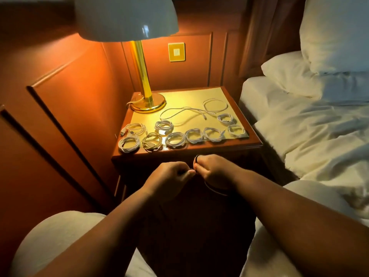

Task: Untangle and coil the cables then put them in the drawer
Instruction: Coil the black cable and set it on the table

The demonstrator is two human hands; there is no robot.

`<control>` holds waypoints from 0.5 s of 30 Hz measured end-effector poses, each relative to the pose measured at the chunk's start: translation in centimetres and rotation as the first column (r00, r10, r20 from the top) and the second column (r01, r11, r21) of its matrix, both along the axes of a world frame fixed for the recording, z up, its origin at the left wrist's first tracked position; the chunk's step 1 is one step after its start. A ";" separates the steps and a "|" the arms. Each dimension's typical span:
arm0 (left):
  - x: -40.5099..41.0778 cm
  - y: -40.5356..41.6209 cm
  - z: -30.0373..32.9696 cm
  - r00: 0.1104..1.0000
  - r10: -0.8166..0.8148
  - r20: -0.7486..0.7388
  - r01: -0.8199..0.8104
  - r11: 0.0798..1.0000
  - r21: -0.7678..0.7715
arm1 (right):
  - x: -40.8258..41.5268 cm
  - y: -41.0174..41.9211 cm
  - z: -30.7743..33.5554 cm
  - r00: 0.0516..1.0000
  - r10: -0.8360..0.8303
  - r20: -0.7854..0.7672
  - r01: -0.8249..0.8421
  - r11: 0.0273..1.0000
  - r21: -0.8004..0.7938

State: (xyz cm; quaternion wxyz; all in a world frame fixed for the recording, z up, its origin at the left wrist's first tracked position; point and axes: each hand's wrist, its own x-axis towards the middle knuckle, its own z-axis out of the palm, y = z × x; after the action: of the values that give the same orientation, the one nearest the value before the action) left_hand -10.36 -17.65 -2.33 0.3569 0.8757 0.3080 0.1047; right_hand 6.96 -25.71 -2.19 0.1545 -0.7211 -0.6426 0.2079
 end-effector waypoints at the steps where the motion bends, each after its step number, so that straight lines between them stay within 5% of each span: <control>1: -0.1 0.5 -0.7 1.000 0.003 -0.022 -0.003 1.000 0.026 | -0.4 0.0 -0.7 0.998 -0.027 -0.057 0.024 0.999 -0.046; 3: 0.0 1.4 -1.8 0.999 0.017 -0.038 -0.015 0.999 0.030 | -0.7 0.4 -2.0 0.939 -0.168 -0.301 0.120 0.978 -0.172; 5: 0.2 2.3 -2.5 1.000 0.017 -0.010 -0.017 0.999 -0.027 | -0.7 0.9 -2.4 0.713 -0.388 -0.584 0.170 0.904 -0.392; 8: 1.0 3.4 -3.1 0.997 -0.001 0.076 0.012 0.989 -0.147 | 0.6 1.1 -2.6 0.499 -0.461 -0.734 -0.035 0.835 -0.548; 11: 2.0 3.7 -3.7 0.992 0.028 0.127 0.005 0.968 -0.250 | 2.0 1.2 -2.8 0.321 -0.444 -0.837 -0.220 0.824 -0.522; 15: 3.3 3.0 -4.6 0.940 0.215 0.264 -0.041 0.841 -0.539 | 2.5 1.6 -3.3 -0.025 -0.390 -0.920 -0.227 0.899 -0.375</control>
State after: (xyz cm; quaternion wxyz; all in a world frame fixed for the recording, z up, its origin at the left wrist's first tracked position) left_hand -7.06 -14.66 -6.95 0.6192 0.6934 0.3226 0.1781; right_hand 9.46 -24.12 -5.47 0.4178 -0.4031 -0.2271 0.7819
